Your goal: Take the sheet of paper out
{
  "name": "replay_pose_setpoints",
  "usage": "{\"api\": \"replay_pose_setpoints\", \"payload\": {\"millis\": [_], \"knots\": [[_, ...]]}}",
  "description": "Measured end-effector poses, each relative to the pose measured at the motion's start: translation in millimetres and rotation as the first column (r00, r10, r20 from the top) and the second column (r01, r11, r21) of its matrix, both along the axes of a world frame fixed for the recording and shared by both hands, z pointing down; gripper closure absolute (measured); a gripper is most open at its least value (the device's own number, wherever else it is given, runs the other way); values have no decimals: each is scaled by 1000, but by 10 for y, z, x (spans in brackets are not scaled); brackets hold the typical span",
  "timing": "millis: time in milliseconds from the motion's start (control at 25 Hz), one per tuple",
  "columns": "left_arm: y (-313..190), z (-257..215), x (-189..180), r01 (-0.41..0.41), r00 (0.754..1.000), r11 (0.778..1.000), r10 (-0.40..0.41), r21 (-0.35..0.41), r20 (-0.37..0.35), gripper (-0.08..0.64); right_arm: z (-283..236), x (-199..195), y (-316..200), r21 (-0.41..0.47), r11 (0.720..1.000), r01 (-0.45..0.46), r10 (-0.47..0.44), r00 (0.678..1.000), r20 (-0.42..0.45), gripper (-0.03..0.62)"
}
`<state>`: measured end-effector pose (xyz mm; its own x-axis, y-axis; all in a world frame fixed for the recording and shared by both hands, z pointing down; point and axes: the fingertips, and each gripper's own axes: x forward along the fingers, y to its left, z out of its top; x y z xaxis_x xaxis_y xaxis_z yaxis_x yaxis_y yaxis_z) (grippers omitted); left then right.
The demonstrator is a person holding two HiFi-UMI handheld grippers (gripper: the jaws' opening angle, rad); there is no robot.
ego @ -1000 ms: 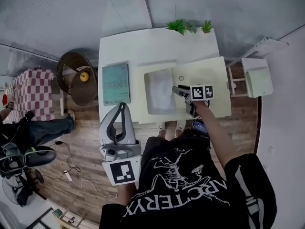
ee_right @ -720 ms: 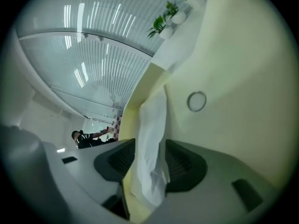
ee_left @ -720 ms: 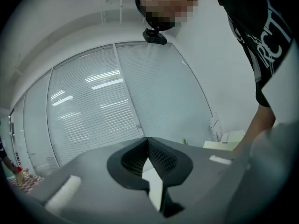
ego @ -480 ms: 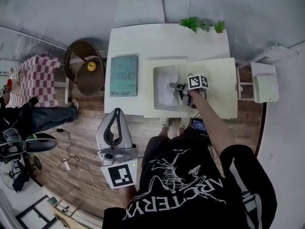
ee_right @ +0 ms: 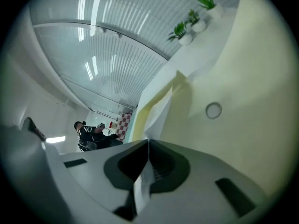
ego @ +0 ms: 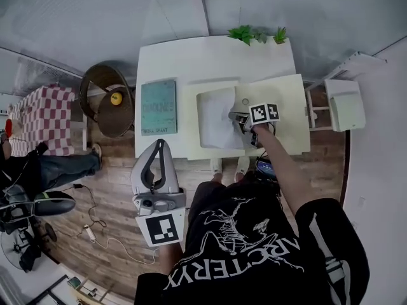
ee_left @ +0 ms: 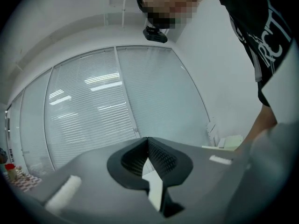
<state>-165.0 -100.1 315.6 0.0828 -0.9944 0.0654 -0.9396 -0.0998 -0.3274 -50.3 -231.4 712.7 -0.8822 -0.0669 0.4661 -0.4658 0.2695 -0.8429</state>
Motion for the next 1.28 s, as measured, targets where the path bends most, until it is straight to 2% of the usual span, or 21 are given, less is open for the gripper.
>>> {"api": "replay_pose_setpoints", "payload": {"millis": [120, 200, 360, 480, 640, 840, 1080, 1280], "knots": [[-120, -6, 137, -59, 998, 998, 59, 14, -14, 549, -357, 261, -35, 123, 992, -10, 11, 1000, -12, 575], [-188, -22, 215, -97, 995, 995, 97, 24, -23, 549, -638, 467, -54, 215, 977, -14, 21, 999, -28, 575], [-311, -52, 303, -149, 988, 988, 151, 43, -30, 549, -1355, 792, -89, 390, 920, -41, 49, 999, -12, 575], [-406, -50, 362, -176, 983, 983, 178, 50, -43, 549, -1949, 949, -99, 500, 862, -83, 76, 997, 35, 577], [-511, -69, 448, -210, 975, 976, 213, 59, -59, 549, -2700, 1055, -59, 643, 752, -143, 98, 990, 105, 577], [-594, -73, 546, -235, 969, 970, 238, 55, -64, 549, -3490, 1071, 60, 796, 574, -192, 117, 981, 152, 577], [-665, -21, 503, -207, 976, 978, 209, 41, -65, 549, -3928, 1014, 125, 894, 386, -227, 164, 971, 176, 577], [-674, -6, 445, -189, 978, 981, 191, 31, -78, 549, -4109, 924, 150, 952, 239, -191, 208, 968, 142, 577]]}}
